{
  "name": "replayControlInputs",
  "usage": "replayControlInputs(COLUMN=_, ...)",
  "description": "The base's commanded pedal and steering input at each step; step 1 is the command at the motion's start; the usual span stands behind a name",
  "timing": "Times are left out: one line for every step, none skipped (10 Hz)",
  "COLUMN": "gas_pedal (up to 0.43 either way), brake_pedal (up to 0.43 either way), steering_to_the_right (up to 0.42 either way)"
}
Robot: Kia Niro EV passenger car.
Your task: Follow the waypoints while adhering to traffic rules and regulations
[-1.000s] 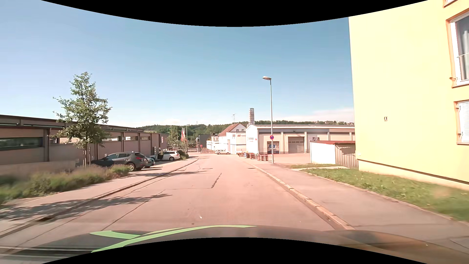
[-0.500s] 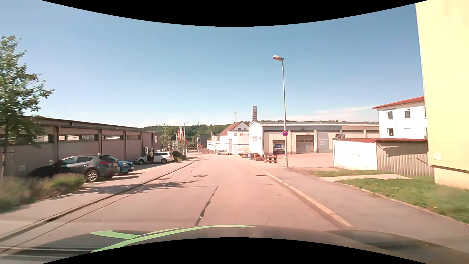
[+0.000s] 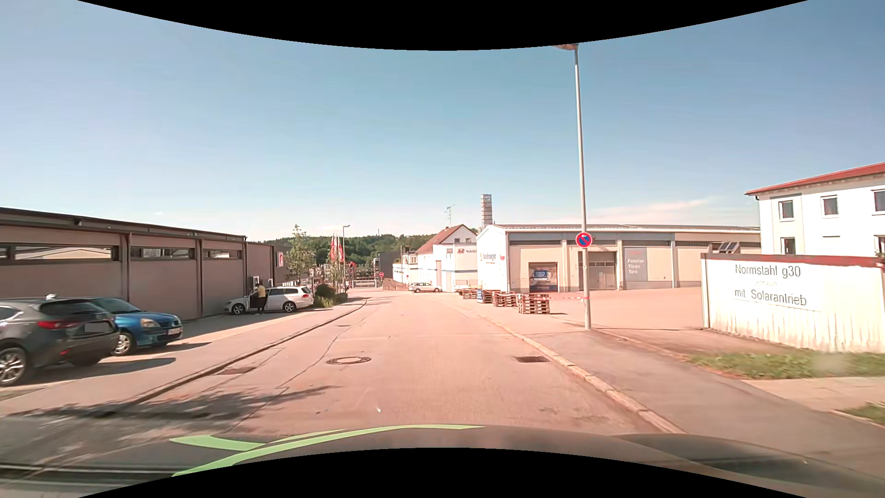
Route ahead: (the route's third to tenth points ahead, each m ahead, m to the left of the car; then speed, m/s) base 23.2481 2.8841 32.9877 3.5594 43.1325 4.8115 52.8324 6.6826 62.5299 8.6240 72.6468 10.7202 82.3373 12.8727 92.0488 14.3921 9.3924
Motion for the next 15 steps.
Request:
replayControlInputs(gas_pedal=0.000, brake_pedal=0.000, steering_to_the_right=-0.009)
replayControlInputs(gas_pedal=0.008, brake_pedal=0.000, steering_to_the_right=-0.007)
replayControlInputs(gas_pedal=0.008, brake_pedal=0.000, steering_to_the_right=-0.007)
replayControlInputs(gas_pedal=0.020, brake_pedal=0.000, steering_to_the_right=-0.007)
replayControlInputs(gas_pedal=0.020, brake_pedal=0.000, steering_to_the_right=-0.007)
replayControlInputs(gas_pedal=0.039, brake_pedal=0.000, steering_to_the_right=-0.009)
replayControlInputs(gas_pedal=0.039, brake_pedal=0.000, steering_to_the_right=-0.012)
replayControlInputs(gas_pedal=0.039, brake_pedal=0.000, steering_to_the_right=-0.014)
replayControlInputs(gas_pedal=0.039, brake_pedal=0.000, steering_to_the_right=-0.014)
replayControlInputs(gas_pedal=0.039, brake_pedal=0.000, steering_to_the_right=-0.015)
replayControlInputs(gas_pedal=0.039, brake_pedal=0.000, steering_to_the_right=-0.015)
replayControlInputs(gas_pedal=0.047, brake_pedal=0.000, steering_to_the_right=-0.015)
replayControlInputs(gas_pedal=0.047, brake_pedal=0.000, steering_to_the_right=-0.018)
replayControlInputs(gas_pedal=0.047, brake_pedal=0.000, steering_to_the_right=-0.021)
replayControlInputs(gas_pedal=0.047, brake_pedal=0.000, steering_to_the_right=-0.022)
